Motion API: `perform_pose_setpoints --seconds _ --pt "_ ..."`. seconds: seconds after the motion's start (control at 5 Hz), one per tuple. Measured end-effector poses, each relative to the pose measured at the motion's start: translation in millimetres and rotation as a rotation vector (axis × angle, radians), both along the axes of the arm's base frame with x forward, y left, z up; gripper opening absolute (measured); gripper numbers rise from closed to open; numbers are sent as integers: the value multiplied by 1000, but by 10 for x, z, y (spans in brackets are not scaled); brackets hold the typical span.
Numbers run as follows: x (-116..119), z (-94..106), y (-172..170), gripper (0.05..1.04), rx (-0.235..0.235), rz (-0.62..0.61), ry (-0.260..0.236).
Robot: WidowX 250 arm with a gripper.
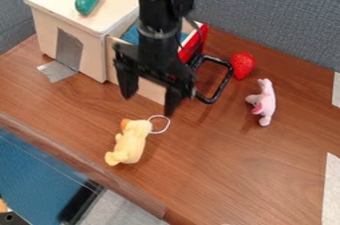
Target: Move the yellow object to the lower right side of the table
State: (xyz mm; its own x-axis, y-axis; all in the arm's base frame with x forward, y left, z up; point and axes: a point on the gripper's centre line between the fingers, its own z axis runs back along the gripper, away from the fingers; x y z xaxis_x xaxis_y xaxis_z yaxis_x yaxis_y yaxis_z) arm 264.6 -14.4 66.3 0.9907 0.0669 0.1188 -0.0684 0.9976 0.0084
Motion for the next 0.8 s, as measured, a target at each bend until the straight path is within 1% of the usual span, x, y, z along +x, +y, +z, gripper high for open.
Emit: perform_pose_setpoints --seconds 0.2,0.6,0.8 --pt "-58 -127 18 1001 21 -2 27" --pt "-85 -454 123 1001 86 -7 102" --pt "-108 -595 255 1001 90 21 127"
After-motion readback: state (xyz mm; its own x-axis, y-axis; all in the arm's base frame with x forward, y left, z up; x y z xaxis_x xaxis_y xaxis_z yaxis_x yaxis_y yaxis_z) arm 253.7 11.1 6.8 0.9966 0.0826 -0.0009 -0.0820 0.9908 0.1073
